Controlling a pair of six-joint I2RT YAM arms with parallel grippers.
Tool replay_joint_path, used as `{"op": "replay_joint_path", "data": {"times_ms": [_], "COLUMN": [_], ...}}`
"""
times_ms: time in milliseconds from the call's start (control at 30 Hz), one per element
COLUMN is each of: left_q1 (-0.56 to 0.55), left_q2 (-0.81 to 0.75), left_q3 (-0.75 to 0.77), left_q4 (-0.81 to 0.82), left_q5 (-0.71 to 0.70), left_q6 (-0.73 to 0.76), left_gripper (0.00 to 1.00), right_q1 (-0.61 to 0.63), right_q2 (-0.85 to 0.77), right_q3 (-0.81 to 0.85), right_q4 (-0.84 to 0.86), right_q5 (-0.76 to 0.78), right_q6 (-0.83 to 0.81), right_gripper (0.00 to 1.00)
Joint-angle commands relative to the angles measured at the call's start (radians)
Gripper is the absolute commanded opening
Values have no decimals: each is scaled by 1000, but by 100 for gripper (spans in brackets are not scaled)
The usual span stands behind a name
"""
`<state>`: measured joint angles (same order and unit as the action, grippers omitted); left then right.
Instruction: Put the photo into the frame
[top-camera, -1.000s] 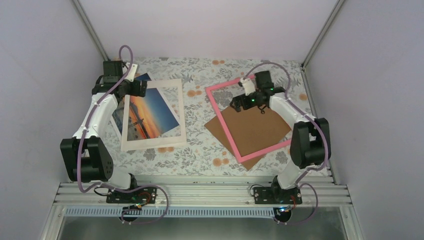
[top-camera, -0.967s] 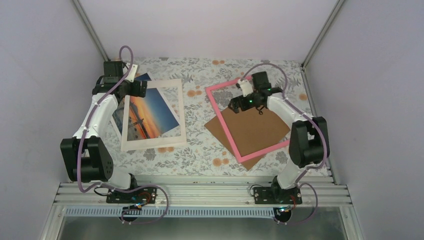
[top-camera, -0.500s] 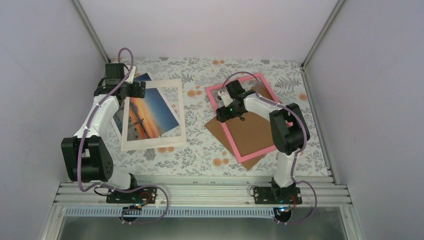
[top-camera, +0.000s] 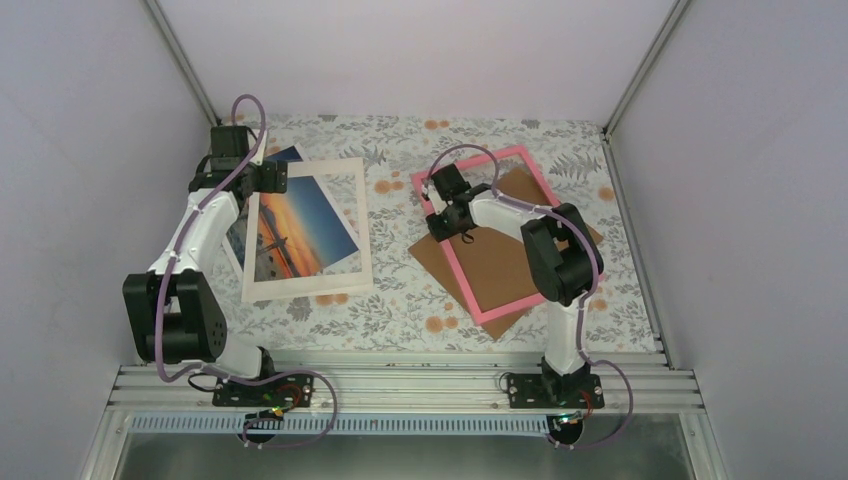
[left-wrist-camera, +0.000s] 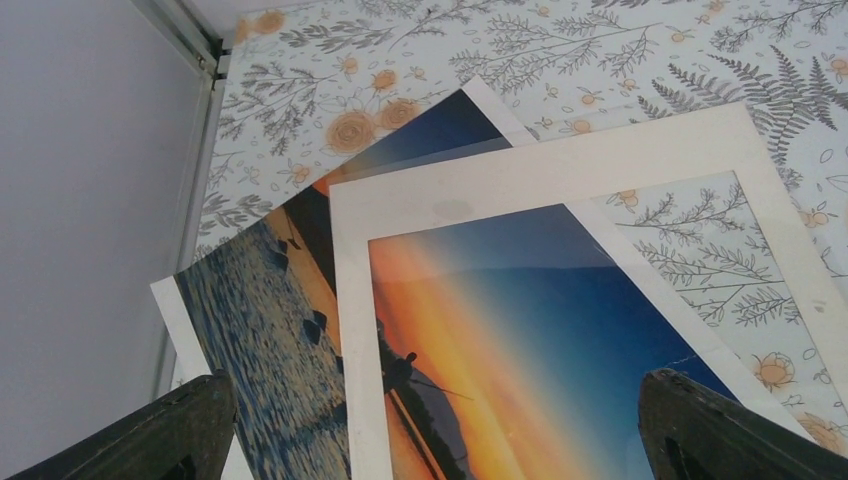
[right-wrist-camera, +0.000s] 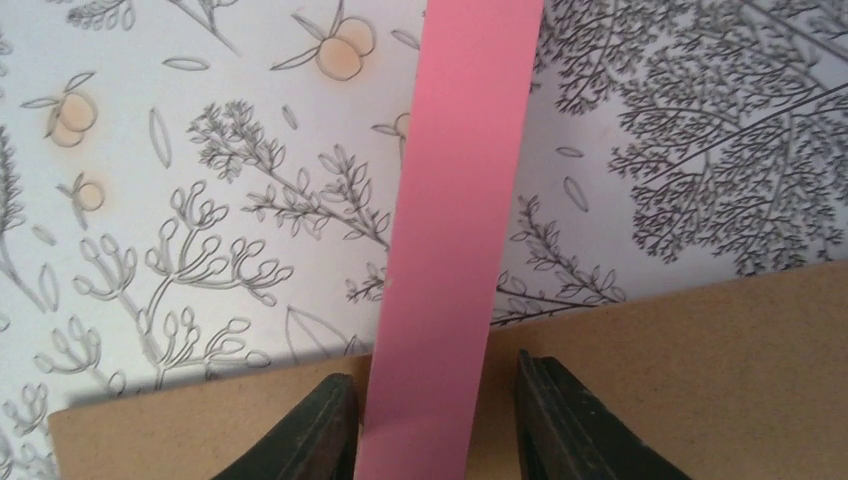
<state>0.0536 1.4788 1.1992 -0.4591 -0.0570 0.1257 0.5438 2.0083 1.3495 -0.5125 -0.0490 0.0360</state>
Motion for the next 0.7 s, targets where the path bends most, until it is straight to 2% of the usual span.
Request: {"op": "replay_joint_path", "data": {"times_ms": [0,133,233,333,667], "left_q1": [-6,-10,-20,-24,-32], "left_q2": [18,26,40,57,101], "left_q3": [18,38,65,96,249], "left_q4": [16,12,13,16,46], "left_q5": [-24,4,38,82,231], "left_q6": [-22,-25,-23,-32,-21], "left_gripper": [100,100,100,100,100], "right_q1": [13,12,6,-15,-149], "right_q2": [48,24,-16,-62,-280], "right_q3": [-17,5,37,74,218], "right_q4": [42,28,22,21,75], "right_q5": [81,30,-17,-94,-491], "right_q6": [21,17,14,0,-95], "right_gripper": [36,30,13,5,4]}}
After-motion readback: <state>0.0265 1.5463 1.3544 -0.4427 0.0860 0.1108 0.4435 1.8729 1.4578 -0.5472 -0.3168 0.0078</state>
